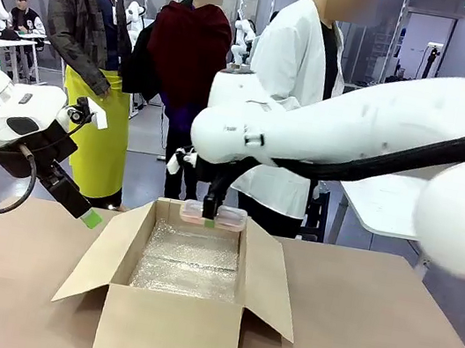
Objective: Pack the glasses set securely to prepare it for shipping.
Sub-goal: Place the Glasses case inside the Package Box.
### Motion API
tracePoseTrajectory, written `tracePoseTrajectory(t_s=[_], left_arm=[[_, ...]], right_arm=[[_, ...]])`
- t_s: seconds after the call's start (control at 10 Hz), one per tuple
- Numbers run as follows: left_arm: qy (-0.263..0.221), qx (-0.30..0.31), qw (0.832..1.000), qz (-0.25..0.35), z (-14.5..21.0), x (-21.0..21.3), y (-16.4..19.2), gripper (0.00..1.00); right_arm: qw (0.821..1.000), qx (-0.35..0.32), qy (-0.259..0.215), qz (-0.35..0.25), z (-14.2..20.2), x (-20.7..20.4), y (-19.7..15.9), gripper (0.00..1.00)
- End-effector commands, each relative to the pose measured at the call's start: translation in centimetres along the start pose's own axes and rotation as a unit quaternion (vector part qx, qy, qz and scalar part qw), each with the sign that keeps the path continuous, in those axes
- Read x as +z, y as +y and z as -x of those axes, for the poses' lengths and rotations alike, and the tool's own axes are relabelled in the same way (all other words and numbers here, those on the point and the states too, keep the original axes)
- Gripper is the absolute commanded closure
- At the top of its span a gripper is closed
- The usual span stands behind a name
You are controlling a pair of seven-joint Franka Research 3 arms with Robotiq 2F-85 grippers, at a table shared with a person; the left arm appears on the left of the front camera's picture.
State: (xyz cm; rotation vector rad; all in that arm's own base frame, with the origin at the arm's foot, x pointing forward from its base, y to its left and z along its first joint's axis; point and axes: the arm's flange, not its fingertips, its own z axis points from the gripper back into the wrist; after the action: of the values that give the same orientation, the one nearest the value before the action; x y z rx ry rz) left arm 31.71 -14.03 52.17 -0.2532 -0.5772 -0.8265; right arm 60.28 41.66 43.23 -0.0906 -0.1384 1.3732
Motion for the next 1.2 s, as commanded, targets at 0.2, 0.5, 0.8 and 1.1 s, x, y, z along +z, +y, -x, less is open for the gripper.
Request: tracePoseTrajectory(t_s=[0.2,0.5,0.8,1.1], left_arm=[[-0.003,-0.004,1.000,0.005,0.1,0.1,0.1,0.00],[-0.003,-0.004,1.000,0.005,0.1,0.1,0.1,0.00],[-0.003,-0.004,1.000,0.005,0.1,0.1,0.1,0.00],[-0.003,-0.004,1.000,0.005,0.1,0.1,0.1,0.00]], right_arm=[[1.000,-0.013,0.025,-0.007,-4.0,-3.4,-1.7,0.65],[1.000,0.000,0.020,-0.010,-3.5,-8.0,-2.0,0.65],[0.999,0.021,0.026,-0.023,-3.4,-9.8,-1.8,0.65],[0.999,0.034,0.012,-0.041,-2.9,-10.0,-1.8,0.00]])
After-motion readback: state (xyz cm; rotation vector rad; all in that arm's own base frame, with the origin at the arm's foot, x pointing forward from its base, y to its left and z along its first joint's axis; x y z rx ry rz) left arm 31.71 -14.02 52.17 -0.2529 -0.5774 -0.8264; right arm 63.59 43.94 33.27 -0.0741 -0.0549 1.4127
